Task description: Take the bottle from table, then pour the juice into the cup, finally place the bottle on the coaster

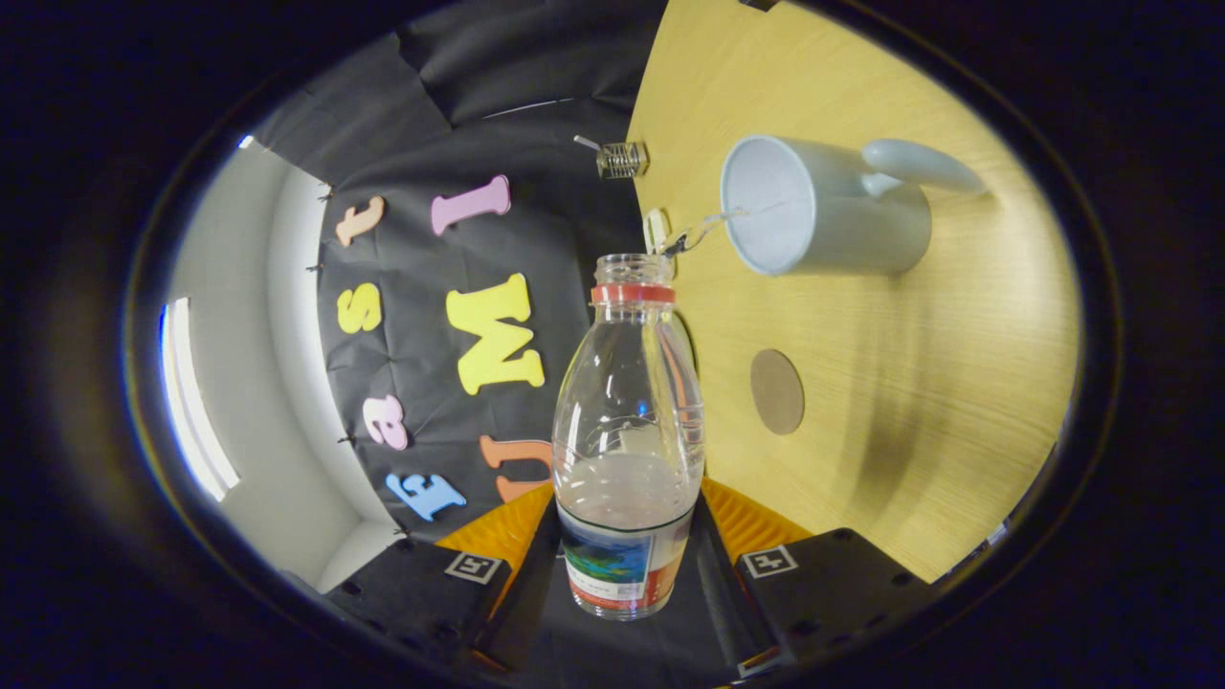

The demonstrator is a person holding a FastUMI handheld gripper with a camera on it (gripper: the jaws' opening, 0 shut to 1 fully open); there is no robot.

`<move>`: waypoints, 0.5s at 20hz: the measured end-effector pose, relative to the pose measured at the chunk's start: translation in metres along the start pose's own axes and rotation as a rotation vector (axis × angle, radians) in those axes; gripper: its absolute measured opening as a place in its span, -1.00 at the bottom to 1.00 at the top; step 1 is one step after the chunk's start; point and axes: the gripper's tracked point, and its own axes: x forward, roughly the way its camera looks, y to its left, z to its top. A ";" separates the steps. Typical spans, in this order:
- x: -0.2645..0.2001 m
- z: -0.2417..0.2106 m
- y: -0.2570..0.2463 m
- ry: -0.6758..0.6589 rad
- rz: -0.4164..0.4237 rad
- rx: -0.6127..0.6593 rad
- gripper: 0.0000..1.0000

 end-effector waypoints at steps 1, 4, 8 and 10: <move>-0.001 -0.001 0.000 0.000 -0.001 0.002 0.52; -0.001 -0.001 0.004 0.005 0.000 0.011 0.52; 0.000 -0.003 0.012 0.012 0.008 0.032 0.52; -0.001 -0.003 0.014 0.011 0.010 0.040 0.52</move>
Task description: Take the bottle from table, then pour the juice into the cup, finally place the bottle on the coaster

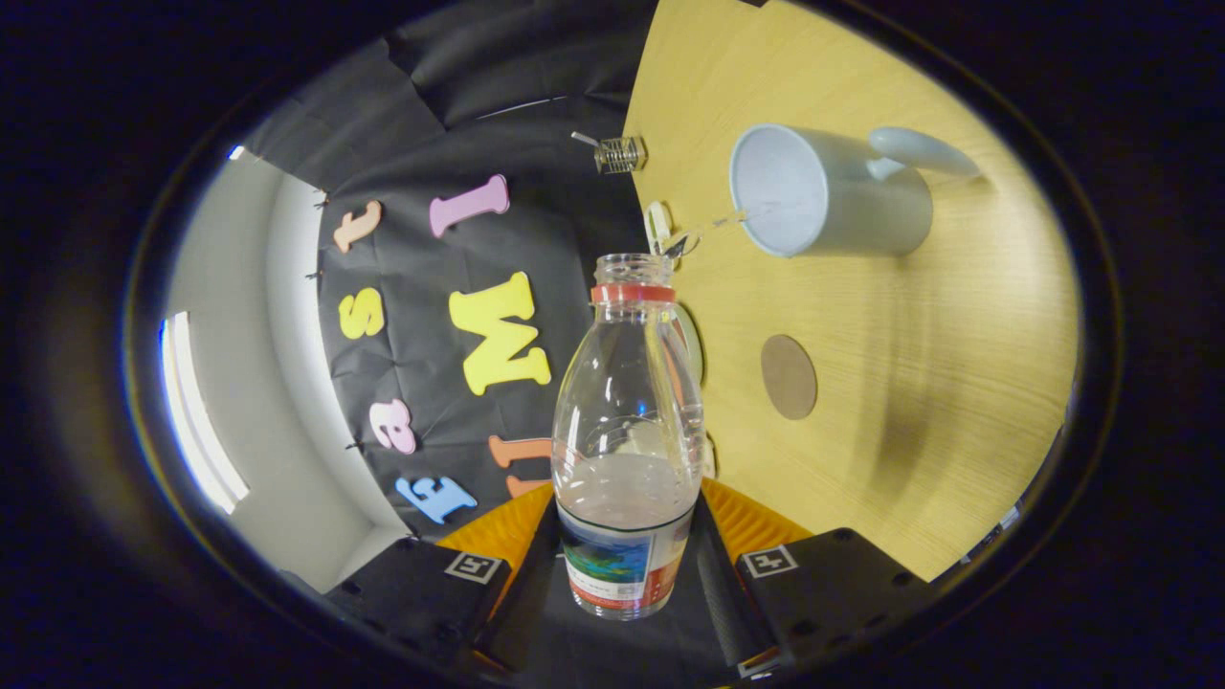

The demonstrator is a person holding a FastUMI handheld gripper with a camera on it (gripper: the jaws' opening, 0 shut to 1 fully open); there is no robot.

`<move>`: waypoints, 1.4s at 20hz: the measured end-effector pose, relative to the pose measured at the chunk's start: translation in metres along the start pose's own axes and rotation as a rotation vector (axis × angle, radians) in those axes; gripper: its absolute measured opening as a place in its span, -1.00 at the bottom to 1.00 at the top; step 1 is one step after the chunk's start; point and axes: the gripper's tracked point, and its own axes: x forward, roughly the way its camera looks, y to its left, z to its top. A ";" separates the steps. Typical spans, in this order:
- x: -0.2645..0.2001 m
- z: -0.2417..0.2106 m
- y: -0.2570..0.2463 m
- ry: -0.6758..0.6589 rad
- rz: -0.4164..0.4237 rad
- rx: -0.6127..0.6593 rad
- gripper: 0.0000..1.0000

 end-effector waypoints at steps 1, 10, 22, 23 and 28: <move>0.001 0.000 0.000 0.000 -0.001 0.005 0.52; 0.002 0.003 0.007 0.006 0.002 0.047 0.52; 0.005 0.002 0.023 0.014 0.015 0.093 0.52; 0.005 0.002 0.024 0.016 0.016 0.095 0.52; 0.003 0.002 0.033 0.018 0.022 0.124 0.52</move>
